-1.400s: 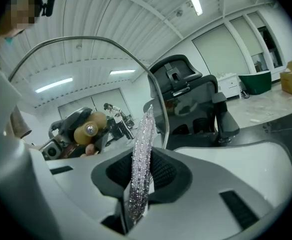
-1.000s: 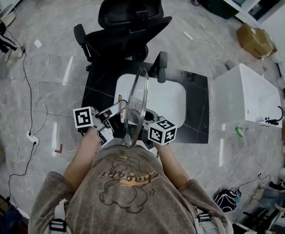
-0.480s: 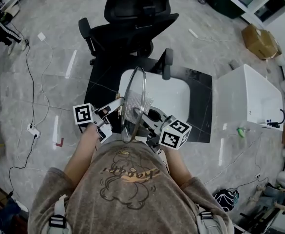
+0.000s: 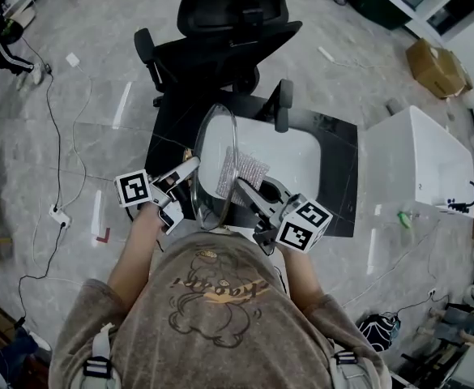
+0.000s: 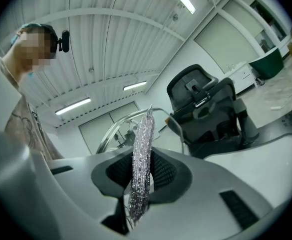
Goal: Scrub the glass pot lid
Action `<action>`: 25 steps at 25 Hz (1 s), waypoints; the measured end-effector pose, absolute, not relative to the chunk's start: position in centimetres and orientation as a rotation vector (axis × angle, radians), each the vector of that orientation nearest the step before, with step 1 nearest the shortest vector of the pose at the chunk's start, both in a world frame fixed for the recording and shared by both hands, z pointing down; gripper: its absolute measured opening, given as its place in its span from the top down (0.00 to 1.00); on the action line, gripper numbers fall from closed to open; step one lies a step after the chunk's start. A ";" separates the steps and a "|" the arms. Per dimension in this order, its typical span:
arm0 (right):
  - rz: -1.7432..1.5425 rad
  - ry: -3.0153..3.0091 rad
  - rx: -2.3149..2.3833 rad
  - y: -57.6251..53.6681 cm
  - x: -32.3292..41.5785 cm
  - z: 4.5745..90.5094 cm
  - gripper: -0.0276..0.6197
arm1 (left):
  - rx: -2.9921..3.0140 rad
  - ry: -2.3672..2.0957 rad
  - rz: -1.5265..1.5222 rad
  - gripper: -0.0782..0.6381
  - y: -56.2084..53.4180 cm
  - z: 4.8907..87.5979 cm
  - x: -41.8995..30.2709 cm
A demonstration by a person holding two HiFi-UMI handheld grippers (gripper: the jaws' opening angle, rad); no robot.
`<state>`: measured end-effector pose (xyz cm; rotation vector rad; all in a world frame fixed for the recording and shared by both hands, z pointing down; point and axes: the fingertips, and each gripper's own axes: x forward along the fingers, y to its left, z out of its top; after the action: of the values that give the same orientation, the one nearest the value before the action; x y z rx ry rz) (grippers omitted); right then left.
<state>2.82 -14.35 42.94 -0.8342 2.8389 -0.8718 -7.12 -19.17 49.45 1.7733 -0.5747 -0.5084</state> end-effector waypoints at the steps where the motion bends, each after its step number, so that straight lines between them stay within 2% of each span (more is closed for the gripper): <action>1: -0.878 2.823 -0.884 -14.8 3.9 43.5 0.83 | 1.777 -0.602 -0.494 0.64 -19.2 49.4 -7.6; 9: -0.905 2.721 -1.256 -16.8 12.0 47.0 0.83 | 1.879 -0.891 -0.317 0.64 -19.5 48.8 -13.8; 17: -0.865 2.735 -1.345 -17.7 10.7 48.5 0.83 | 2.012 -1.362 0.453 0.64 -22.2 52.7 -14.2; 25: -0.896 2.711 -1.360 -18.0 10.6 49.4 0.83 | 2.006 -1.332 0.726 0.64 -25.1 58.0 -12.8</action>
<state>10.59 -18.02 49.40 -1.3605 2.7111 -0.8959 -12.85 -25.08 57.99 2.0057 -1.3319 0.7260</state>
